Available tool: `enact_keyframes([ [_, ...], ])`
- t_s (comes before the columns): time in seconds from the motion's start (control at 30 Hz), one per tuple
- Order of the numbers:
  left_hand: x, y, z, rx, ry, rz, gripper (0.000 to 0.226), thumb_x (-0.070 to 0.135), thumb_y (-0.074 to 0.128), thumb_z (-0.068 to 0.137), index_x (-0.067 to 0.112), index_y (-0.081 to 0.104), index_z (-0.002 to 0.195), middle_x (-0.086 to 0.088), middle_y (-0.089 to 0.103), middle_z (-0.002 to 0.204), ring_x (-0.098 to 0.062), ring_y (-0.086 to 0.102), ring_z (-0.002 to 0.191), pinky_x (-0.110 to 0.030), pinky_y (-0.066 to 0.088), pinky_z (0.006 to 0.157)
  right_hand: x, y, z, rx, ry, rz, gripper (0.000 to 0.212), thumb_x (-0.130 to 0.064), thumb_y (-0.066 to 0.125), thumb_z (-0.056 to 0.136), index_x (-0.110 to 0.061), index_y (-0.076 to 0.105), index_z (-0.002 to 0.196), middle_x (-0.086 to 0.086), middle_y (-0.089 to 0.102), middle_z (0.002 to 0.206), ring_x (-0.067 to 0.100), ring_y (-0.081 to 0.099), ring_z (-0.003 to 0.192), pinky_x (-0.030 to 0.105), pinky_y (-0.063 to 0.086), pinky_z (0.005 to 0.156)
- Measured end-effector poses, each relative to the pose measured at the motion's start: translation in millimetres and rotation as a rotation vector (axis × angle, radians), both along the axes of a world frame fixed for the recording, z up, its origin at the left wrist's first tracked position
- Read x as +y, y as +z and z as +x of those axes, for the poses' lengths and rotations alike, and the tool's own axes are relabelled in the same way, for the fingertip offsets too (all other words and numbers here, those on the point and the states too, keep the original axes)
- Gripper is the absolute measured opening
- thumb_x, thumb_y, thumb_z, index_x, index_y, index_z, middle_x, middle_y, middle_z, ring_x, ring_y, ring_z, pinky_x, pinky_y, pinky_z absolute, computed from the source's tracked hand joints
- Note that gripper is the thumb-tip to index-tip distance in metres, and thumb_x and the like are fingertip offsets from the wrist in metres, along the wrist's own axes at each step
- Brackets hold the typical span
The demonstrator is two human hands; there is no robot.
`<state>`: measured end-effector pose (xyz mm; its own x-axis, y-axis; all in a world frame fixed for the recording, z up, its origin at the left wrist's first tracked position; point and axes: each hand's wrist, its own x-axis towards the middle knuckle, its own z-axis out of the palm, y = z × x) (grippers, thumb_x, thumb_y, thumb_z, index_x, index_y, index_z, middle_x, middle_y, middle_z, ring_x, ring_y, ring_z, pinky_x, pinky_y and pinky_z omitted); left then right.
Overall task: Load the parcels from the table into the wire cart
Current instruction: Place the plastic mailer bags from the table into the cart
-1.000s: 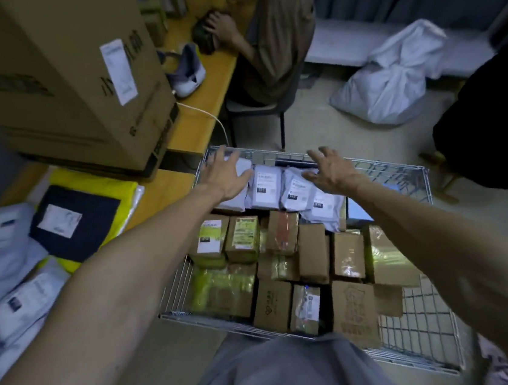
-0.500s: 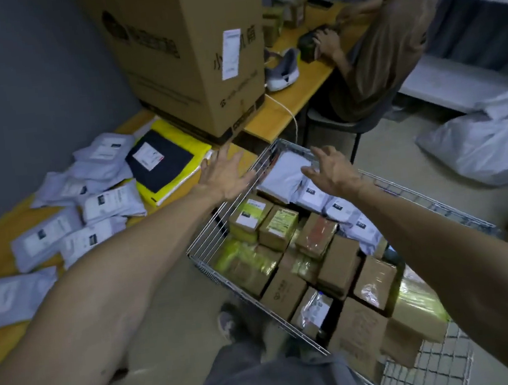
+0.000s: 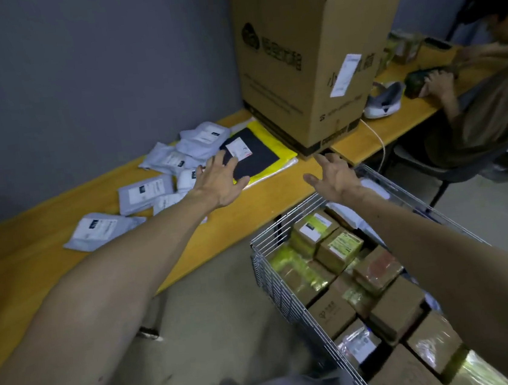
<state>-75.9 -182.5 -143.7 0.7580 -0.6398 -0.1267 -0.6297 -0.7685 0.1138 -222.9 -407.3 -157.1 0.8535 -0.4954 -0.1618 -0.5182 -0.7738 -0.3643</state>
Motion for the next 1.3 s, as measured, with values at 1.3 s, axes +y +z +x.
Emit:
enact_keyframes([
  [1.3, 226, 29, 255, -0.033, 0.432, 0.059, 0.068, 0.058, 0.037, 0.099, 0.02, 0.025, 0.154, -0.013, 0.009, 0.164, -0.034, 0.017, 0.148, -0.051, 0.017, 0.119, 159, 10, 357, -0.119, 0.355, 0.025, 0.072, -0.044, 0.056, 0.096, -0.015, 0.025, 0.154, 0.016, 0.022, 0.158, 0.035, 0.023, 0.145, 0.052, 0.027, 0.115],
])
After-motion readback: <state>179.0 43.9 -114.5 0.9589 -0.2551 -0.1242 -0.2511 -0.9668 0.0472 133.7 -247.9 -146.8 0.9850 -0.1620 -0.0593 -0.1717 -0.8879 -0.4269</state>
